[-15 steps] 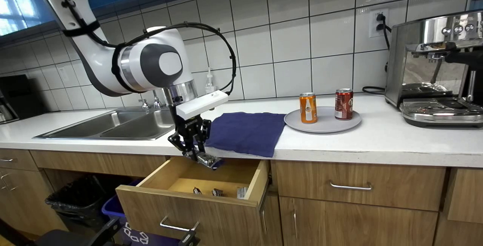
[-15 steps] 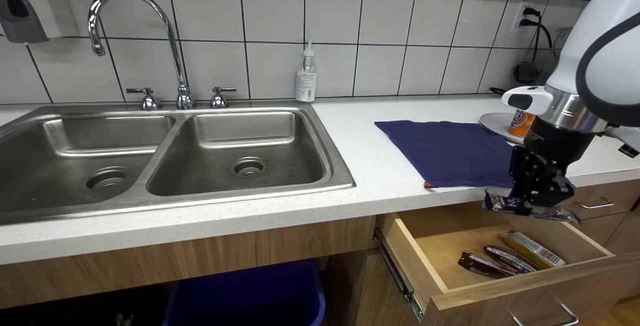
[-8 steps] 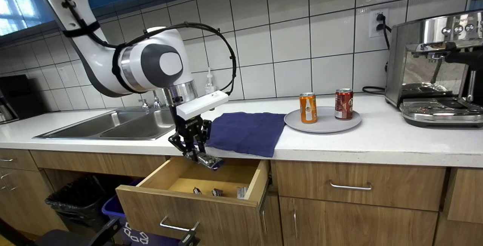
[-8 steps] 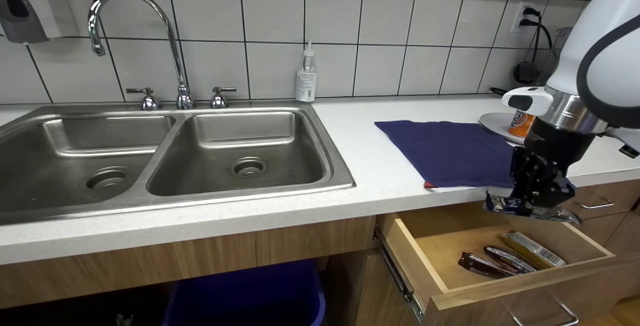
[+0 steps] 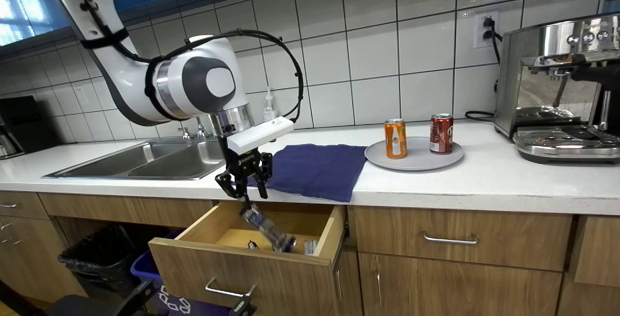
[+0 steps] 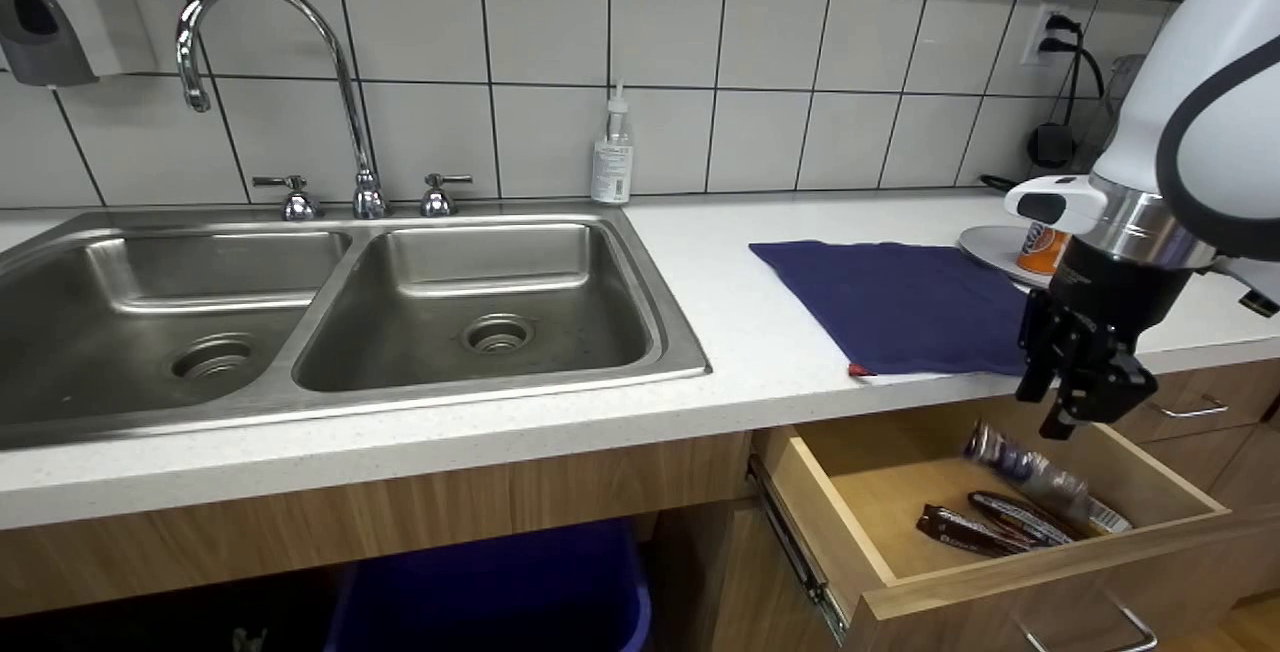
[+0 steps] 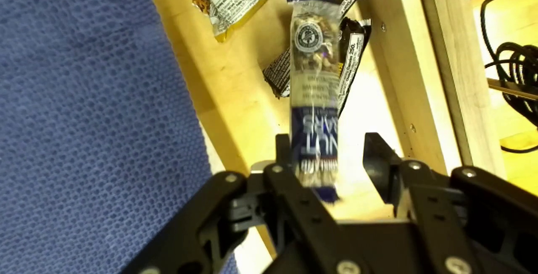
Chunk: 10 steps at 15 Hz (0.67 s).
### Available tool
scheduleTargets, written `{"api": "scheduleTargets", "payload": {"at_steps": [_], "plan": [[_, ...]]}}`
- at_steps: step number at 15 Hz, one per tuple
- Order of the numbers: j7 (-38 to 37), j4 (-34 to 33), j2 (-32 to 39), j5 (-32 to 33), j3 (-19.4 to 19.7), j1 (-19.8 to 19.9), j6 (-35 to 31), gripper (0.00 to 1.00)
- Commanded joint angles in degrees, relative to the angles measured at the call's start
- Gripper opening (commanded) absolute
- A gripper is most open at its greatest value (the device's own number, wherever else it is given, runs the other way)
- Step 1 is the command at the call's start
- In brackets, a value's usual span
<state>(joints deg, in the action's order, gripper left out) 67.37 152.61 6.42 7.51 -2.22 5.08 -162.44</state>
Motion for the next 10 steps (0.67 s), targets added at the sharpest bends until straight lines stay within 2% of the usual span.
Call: {"api": "scheduleTargets", "payload": {"at_steps": [1, 4, 7, 10], "plan": [[-1.4, 0.8, -1.1, 0.7, 0.5, -0.7, -0.7, 0.8], [-1.3, 1.4, -1.7, 0.3, 0.4, -0.6, -0.9, 1.0], [-4.3, 2.3, -2.5, 2.5, 1.4, -1.0, -3.5, 1.0], [-11.3, 3.3, -3.6, 7.3, 3.6, -1.6, -6.8, 1.0]]}}
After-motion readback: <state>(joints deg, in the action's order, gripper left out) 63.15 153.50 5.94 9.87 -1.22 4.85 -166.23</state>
